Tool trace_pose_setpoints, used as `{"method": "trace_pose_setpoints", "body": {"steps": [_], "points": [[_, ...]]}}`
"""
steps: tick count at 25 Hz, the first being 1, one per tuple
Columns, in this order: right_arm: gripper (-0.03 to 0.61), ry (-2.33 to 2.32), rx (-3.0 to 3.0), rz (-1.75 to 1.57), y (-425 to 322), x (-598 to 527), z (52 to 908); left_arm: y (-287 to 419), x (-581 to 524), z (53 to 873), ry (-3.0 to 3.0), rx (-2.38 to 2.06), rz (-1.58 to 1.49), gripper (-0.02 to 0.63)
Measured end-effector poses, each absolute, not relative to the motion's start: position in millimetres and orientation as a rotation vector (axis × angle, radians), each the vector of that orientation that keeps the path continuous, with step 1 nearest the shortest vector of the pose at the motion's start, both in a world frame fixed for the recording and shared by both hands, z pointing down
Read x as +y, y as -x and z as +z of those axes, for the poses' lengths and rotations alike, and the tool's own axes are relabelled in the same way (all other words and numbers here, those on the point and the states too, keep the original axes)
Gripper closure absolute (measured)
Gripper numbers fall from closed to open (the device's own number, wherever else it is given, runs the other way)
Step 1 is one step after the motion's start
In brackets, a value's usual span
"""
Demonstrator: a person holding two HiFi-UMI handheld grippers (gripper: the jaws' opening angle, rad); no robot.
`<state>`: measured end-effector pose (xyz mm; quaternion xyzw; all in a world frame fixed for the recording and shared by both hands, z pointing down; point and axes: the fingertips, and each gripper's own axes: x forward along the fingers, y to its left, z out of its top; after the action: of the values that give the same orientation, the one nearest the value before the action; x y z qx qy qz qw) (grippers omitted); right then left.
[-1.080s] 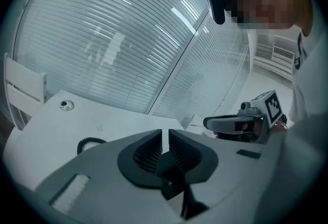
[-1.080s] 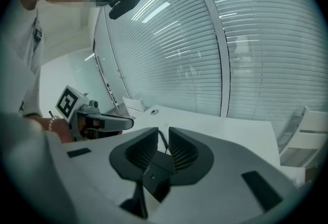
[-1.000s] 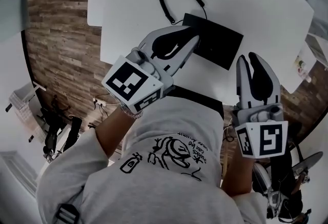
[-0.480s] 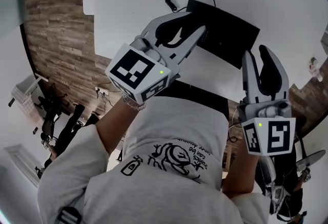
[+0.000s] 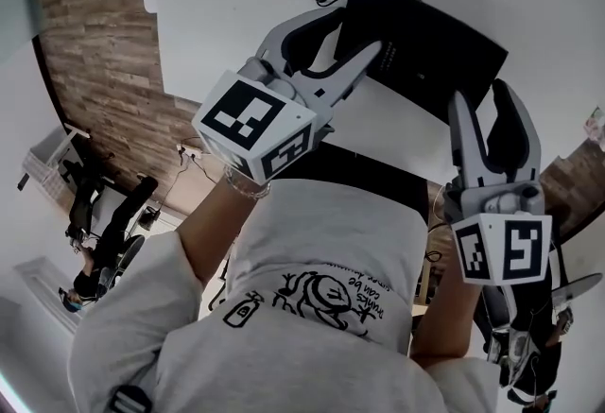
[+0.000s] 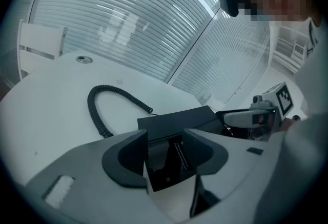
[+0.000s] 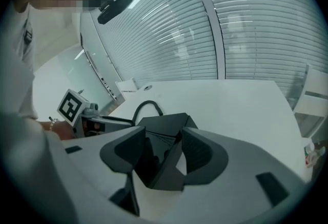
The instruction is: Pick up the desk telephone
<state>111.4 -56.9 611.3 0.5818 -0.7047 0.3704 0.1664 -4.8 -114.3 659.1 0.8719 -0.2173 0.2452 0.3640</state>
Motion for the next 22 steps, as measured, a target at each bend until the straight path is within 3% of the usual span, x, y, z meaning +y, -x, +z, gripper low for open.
{"method": "trace_pose_setpoints", "body": {"steps": [4, 22], "points": [[0.37, -1.671, -1.971, 1.092, -114.0, -51.1, 623.7, 10.2, -110.9, 674.6, -2.188, -0.583, 0.637, 0.377], [0.368, -1.674, -1.979, 1.345, -104.8, -41.9, 646.2, 11.0, -99.2, 688.4, -2.063, -0.535, 0.608, 0.373]]}}
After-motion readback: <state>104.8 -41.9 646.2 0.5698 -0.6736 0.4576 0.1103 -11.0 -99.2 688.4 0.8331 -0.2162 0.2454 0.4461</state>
